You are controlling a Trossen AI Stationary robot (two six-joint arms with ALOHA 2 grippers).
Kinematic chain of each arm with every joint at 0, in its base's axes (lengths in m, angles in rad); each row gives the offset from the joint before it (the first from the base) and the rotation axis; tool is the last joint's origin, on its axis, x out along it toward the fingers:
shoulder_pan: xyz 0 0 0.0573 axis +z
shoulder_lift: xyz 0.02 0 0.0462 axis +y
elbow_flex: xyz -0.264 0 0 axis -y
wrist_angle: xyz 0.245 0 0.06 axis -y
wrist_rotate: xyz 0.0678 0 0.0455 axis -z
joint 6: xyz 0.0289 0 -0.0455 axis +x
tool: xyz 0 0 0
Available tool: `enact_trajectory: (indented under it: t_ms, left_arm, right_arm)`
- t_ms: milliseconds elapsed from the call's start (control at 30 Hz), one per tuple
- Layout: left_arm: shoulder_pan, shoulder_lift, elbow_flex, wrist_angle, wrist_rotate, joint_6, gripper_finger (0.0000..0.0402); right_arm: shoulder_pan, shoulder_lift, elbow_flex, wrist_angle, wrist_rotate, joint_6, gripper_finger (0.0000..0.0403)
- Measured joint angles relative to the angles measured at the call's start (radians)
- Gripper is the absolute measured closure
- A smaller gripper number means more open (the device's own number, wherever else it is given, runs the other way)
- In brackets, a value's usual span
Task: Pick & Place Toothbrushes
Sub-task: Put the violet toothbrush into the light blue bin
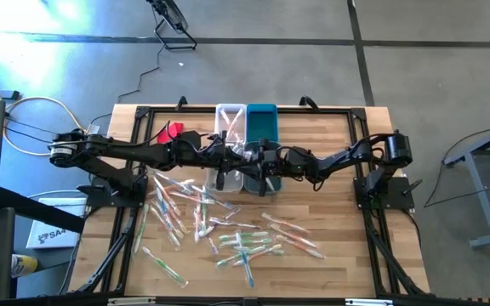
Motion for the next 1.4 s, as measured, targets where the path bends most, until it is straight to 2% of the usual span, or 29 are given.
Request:
enact_trajectory:
  t_ms: [333, 600, 900, 1400]
  left_arm:
    - [0.000, 0.000, 0.000, 0.000, -0.002, 0.000, 0.0389]
    - [0.000, 0.000, 0.000, 0.000, -0.002, 0.000, 0.0388]
    - [0.000, 0.000, 0.000, 0.000, -0.001, -0.001, 0.0354]
    - [0.000, 0.000, 0.000, 0.000, -0.001, -0.007, 0.0350]
  right_arm:
    - [0.000, 0.000, 0.000, 0.000, -0.001, 0.000, 0.0363]
    - [0.000, 0.000, -0.001, 0.000, -0.001, 0.000, 0.0363]
    - [0.000, 0.000, -0.001, 0.000, 0.000, -0.001, 0.0363]
    - [0.000, 0.000, -0.001, 0.000, 0.003, -0.001, 0.0367]
